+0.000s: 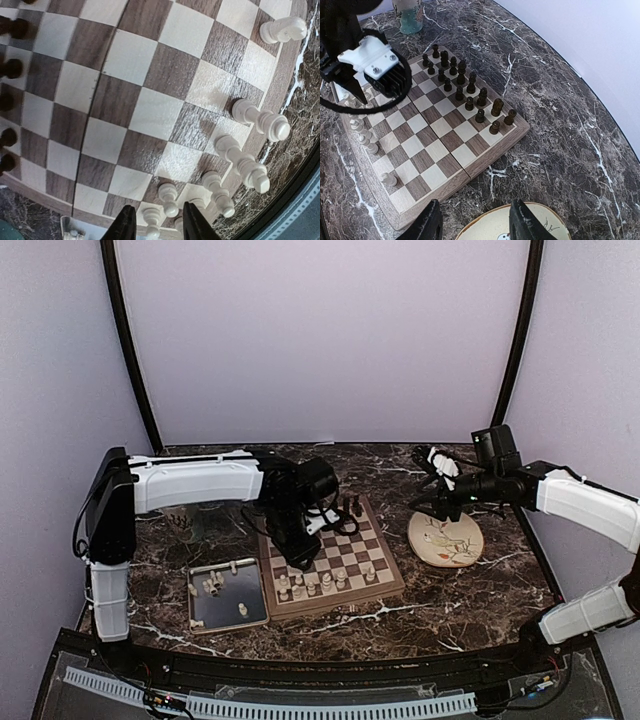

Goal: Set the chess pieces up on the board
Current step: Place the pawn on b2, then pick up the pawn from the storage box.

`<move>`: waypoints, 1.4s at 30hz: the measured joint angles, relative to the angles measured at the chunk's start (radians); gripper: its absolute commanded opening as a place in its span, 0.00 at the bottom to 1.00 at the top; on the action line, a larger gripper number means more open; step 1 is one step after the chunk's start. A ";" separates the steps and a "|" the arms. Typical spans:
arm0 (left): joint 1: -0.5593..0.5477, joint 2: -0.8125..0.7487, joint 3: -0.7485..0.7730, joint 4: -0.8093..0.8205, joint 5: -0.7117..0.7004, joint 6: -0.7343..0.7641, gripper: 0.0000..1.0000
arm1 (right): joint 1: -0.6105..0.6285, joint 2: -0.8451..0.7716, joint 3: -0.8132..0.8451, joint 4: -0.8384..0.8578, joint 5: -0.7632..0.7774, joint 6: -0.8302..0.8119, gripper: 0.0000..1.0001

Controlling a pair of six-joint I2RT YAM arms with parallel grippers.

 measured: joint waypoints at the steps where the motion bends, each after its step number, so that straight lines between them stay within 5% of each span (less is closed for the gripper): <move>1: 0.000 -0.017 -0.004 0.001 -0.013 -0.007 0.36 | 0.000 0.000 0.000 0.000 0.000 0.000 0.46; 13: 0.029 -0.465 -0.362 0.001 -0.117 -0.161 0.37 | 0.000 0.000 0.000 0.000 0.000 -0.004 0.46; 21: 0.031 -0.470 -0.619 0.041 -0.073 -0.238 0.39 | 0.000 0.015 0.000 -0.001 -0.001 -0.011 0.46; 35: 0.031 -0.389 -0.652 0.179 -0.014 -0.253 0.36 | 0.000 0.019 0.000 -0.001 -0.001 -0.018 0.46; 42: 0.031 -0.384 -0.696 0.193 -0.018 -0.253 0.25 | 0.000 0.019 0.000 0.000 -0.002 -0.018 0.47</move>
